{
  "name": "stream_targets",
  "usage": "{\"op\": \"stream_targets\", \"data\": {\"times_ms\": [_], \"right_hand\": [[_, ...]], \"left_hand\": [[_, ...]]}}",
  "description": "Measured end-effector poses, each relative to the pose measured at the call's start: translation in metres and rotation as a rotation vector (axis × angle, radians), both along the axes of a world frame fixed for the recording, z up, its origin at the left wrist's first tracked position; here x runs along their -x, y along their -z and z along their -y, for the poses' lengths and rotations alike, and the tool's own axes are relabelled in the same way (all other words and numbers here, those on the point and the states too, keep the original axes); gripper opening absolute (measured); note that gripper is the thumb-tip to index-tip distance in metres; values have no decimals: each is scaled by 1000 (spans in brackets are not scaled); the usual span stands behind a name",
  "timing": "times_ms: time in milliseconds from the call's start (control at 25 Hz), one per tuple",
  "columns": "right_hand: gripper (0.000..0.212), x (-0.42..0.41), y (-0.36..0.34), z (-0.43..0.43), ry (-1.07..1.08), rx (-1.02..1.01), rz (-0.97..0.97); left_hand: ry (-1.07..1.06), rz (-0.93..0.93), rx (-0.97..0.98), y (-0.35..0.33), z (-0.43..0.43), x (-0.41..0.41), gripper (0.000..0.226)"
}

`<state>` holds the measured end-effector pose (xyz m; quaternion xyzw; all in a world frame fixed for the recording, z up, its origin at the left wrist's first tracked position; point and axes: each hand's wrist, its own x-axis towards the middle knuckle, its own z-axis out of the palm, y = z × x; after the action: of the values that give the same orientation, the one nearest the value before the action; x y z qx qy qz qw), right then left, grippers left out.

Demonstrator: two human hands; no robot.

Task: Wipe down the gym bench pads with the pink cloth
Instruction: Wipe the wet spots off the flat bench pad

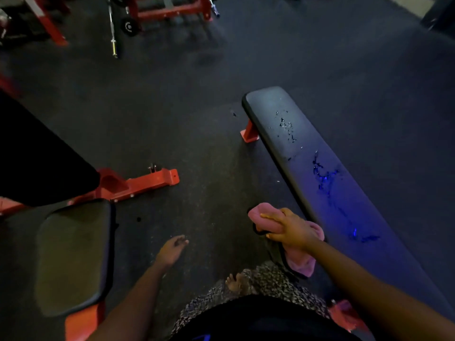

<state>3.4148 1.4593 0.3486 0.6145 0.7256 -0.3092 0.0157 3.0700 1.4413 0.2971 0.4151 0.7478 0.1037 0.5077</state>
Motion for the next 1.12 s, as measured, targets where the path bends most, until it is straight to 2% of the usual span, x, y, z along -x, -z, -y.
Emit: {"op": "stream_targets", "data": {"times_ms": [120,240,440,680,840,960,1040,1120], "right_hand": [[60,-26,-7,-84,34,-38,-23],[59,-59,-9,-193,73,-96,-36],[57,-98,-10,-357,83,-112,40],[55,-116,38,-533,88,-114,93],[56,-116,83,-607,70,-206,119],[57,-100,123,-648,20,-261,217],[58,-80,152,-657,-53,-245,270],[54,-63,178,-656,-132,-278,327]], "left_hand": [[-177,122,-75,-13,-97,-44,36],[-254,265,-130,-14,-210,-105,40],[-373,404,-73,-4,-366,-193,50],[-651,543,-4,68,-519,-263,53],[-673,609,48,120,-590,-293,65],[-705,746,153,156,-619,-311,101],[-713,821,189,163,-624,-318,106],[-749,820,176,160,-628,-321,100]]}}
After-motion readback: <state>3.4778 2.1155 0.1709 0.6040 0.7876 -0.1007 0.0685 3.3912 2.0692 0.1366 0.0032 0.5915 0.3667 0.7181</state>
